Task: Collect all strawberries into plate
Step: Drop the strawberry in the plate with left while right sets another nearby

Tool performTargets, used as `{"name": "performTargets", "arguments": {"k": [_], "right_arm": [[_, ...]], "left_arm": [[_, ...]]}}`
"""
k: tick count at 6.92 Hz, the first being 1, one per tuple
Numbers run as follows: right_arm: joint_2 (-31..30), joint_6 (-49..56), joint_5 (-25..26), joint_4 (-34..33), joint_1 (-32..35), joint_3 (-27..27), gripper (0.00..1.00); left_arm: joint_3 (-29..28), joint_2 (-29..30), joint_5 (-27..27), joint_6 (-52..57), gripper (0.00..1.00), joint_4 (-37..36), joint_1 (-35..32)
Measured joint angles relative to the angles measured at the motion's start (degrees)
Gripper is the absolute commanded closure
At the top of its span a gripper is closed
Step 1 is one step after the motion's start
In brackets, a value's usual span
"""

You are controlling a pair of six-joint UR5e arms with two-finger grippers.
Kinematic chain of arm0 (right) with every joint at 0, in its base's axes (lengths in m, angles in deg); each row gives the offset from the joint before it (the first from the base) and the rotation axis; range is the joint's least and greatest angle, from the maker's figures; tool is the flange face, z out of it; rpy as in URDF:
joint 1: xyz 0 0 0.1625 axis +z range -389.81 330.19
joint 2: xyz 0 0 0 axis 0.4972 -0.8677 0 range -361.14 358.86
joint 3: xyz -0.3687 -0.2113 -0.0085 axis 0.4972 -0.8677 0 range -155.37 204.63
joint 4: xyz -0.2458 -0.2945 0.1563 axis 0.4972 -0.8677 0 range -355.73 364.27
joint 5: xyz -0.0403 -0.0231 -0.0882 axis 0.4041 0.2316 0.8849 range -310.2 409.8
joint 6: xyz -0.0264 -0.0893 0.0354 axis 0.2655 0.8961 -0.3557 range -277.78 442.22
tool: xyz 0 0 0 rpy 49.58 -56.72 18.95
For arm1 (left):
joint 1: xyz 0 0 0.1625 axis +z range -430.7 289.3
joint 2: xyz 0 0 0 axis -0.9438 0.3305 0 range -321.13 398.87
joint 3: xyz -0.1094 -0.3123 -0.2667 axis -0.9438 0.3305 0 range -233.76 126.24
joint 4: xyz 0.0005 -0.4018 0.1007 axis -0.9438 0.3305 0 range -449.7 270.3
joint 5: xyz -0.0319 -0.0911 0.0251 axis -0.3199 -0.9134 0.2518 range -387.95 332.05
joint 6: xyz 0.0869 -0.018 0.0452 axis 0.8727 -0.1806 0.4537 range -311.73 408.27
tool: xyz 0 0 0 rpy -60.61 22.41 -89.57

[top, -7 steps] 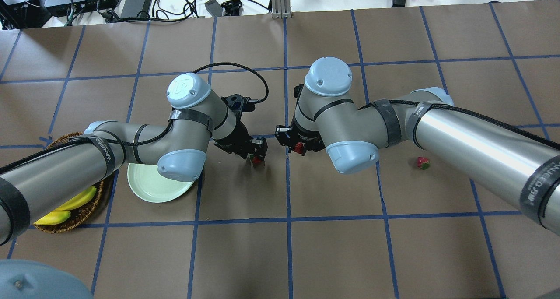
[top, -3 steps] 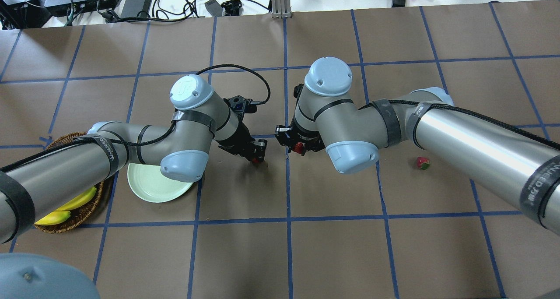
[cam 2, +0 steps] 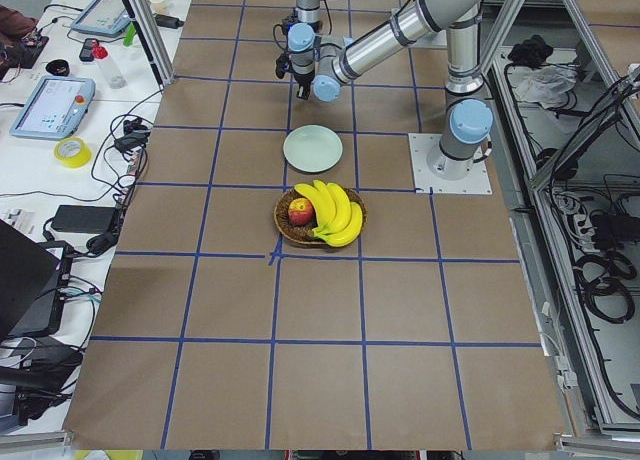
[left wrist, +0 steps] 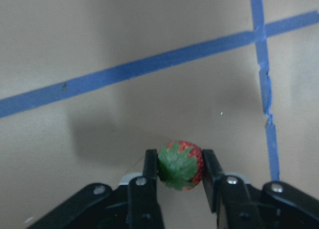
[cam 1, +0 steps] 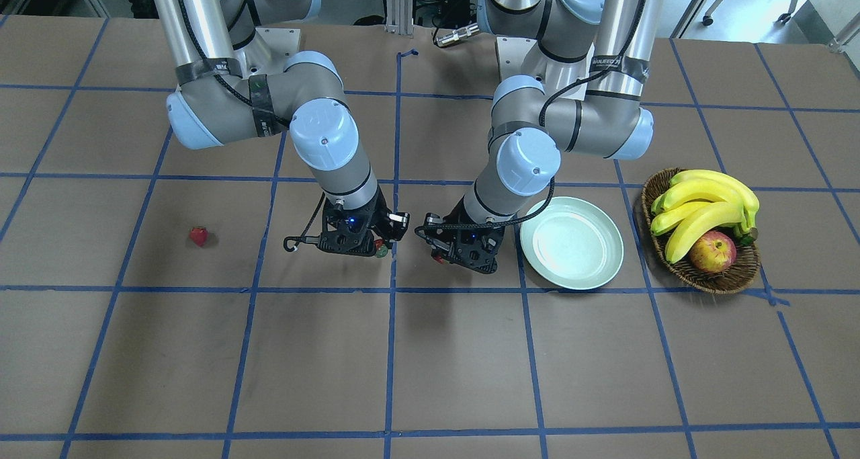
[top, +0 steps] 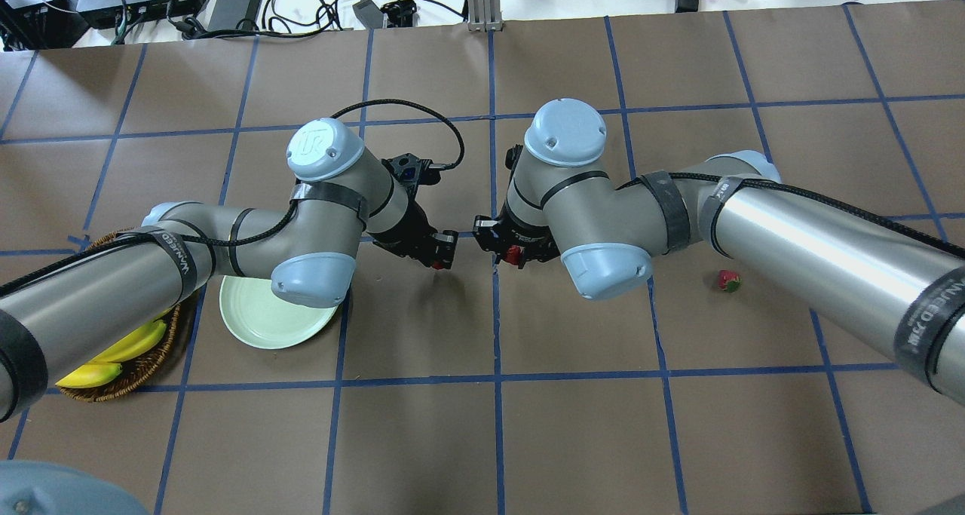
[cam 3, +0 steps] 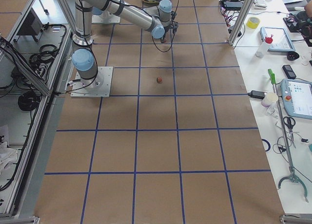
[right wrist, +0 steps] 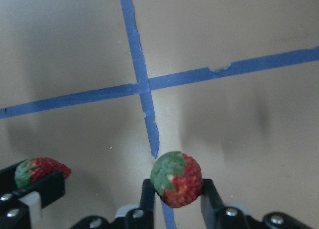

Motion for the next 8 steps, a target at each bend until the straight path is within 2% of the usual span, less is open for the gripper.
{"name": "performTargets", "arguments": {"k": [2,4,5,6,7,8], "right_arm": [[0.7,-2.5,-1.1,-0.5,1.8,-0.1,1.00],[3.5,-7.3,-1.7,-0.7,6.3,-2.4,1.00],[5.6,-10.4,-1.7,-0.7,9.1,-5.1,0.34],[7.5,-12.4,-1.4,-0.5,10.9,-7.6,0.02],[8.5,-13.2,-0.9,0.1,11.8,-8.8,0.00],[8.6,-13.0,-0.3,1.4,12.1,-9.2,0.00]], "left_arm": [[-2.4,-2.7,6.7,3.4,1.00,5.9,4.1],[-3.1,-5.4,11.5,11.1,1.00,11.1,10.6],[-3.0,-6.4,14.2,15.5,1.00,12.3,14.4],[-2.4,-6.9,15.5,19.7,1.00,12.9,17.7],[-1.5,-7.1,16.1,22.0,0.71,13.3,19.9],[-0.7,-7.1,16.4,22.8,0.24,13.4,20.8]]}}
